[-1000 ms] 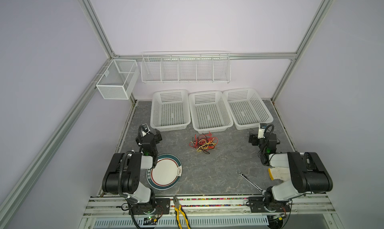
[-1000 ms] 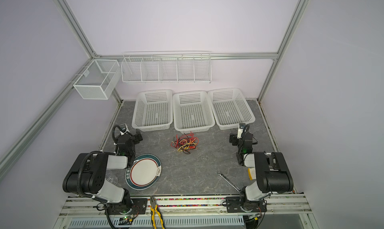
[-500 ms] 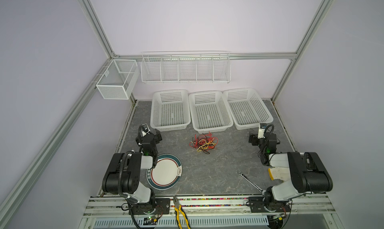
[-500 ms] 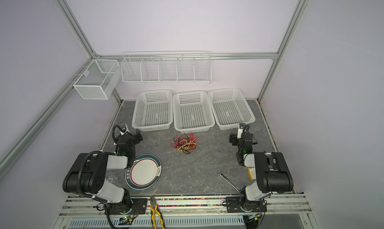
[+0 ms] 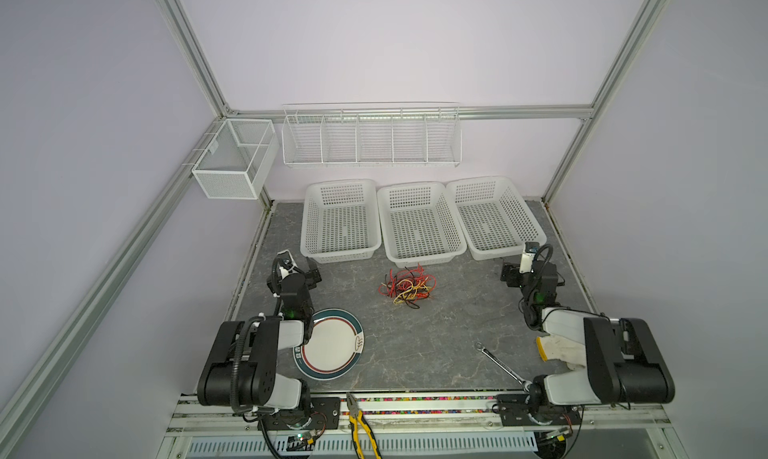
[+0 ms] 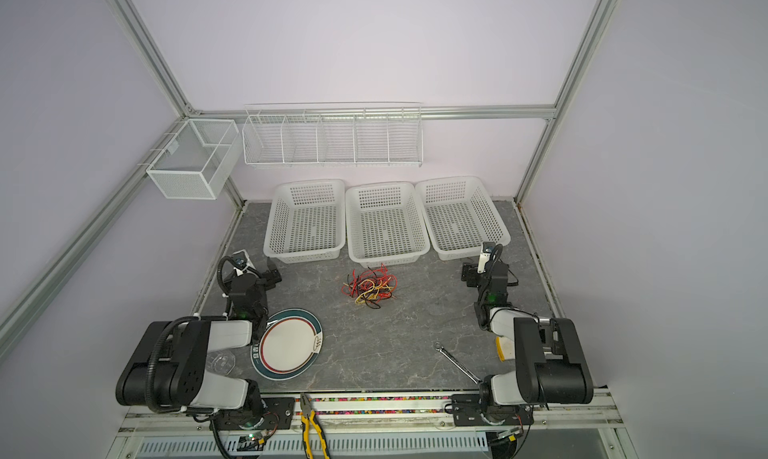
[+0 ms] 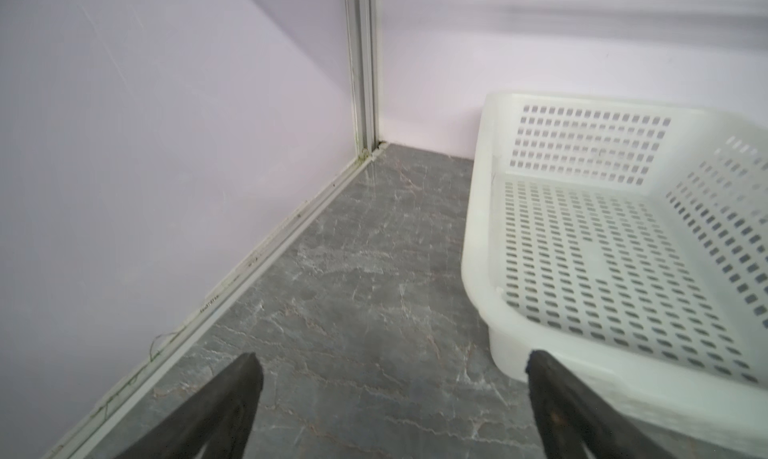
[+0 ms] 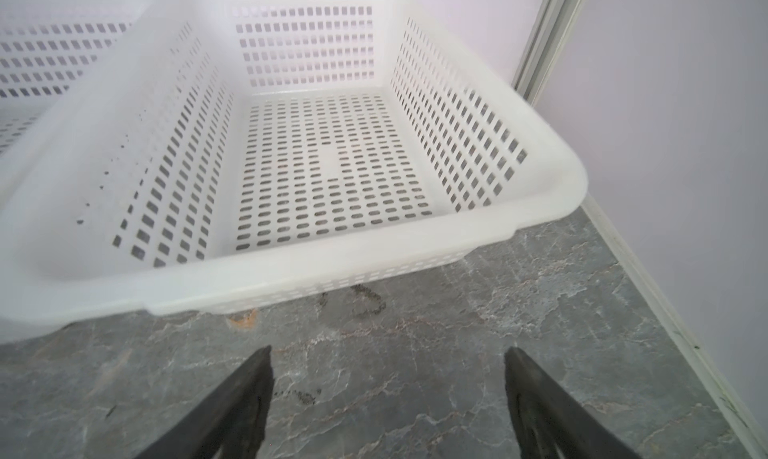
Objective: Untangle the cables
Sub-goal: 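Move both grippers forward toward the tangled wire pile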
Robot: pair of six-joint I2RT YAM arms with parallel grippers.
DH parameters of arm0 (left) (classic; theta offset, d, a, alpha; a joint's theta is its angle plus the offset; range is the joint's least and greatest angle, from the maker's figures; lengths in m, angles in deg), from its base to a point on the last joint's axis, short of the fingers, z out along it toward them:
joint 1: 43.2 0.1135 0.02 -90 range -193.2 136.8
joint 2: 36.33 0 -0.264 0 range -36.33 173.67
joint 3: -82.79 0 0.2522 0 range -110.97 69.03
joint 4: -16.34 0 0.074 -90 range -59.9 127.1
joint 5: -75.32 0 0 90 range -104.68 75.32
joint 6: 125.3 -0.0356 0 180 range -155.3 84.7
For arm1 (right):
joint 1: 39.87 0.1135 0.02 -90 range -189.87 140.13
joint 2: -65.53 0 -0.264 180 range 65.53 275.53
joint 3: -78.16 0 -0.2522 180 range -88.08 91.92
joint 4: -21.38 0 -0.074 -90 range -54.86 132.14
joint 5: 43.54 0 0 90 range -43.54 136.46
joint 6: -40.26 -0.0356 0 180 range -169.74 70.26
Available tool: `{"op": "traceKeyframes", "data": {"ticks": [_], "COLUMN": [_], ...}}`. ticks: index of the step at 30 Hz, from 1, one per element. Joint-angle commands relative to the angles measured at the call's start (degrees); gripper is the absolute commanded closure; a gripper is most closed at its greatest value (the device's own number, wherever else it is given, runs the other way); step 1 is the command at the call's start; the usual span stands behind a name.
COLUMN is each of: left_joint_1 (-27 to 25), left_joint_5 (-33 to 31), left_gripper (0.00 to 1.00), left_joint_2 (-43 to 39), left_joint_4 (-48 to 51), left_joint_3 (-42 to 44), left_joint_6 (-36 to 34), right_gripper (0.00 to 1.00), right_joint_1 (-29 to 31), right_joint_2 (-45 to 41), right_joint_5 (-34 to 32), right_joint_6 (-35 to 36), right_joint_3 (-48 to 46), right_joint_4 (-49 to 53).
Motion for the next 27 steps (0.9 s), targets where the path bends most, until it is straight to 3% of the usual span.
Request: {"op": "traceKeyframes", "data": {"ticks": [1, 5, 10, 15, 27], "left_joint_1": [-0.10, -0.18, -0.26, -1.78, -12.99], "left_joint_5": [-0.70, 0.62, 3.96, 5.60, 9.28], "left_gripper": [0.01, 0.01, 0.01, 0.01, 0.00], "left_joint_2": [-3.49, -8.07, -15.37, -20.84, -27.13], "left_joint_4": [2.15, 7.94, 26.03, 36.81, 46.19], "left_joint_3": [0.14, -1.07, -7.89, -10.99, -12.22], "left_joint_6": [0.45, 0.14, 2.23, 5.63, 14.32], "right_gripper": [0.12, 0.12, 0.12, 0.12, 0.12], "right_joint_1": [0.80, 2.41, 3.90, 5.09, 8.42], "right_joint_2": [-2.69, -4.32, -6.42, -8.54, -10.22], "right_joint_5": [-3.09, -5.66, -7.99, -7.93, 4.11], "right_joint_6": [-0.77, -1.37, -3.29, -5.16, -11.04], "right_joint_3": [1.45, 4.31, 7.89, 12.52, 22.07], "right_joint_4": [5.51, 12.19, 18.17, 25.95, 39.74]}}
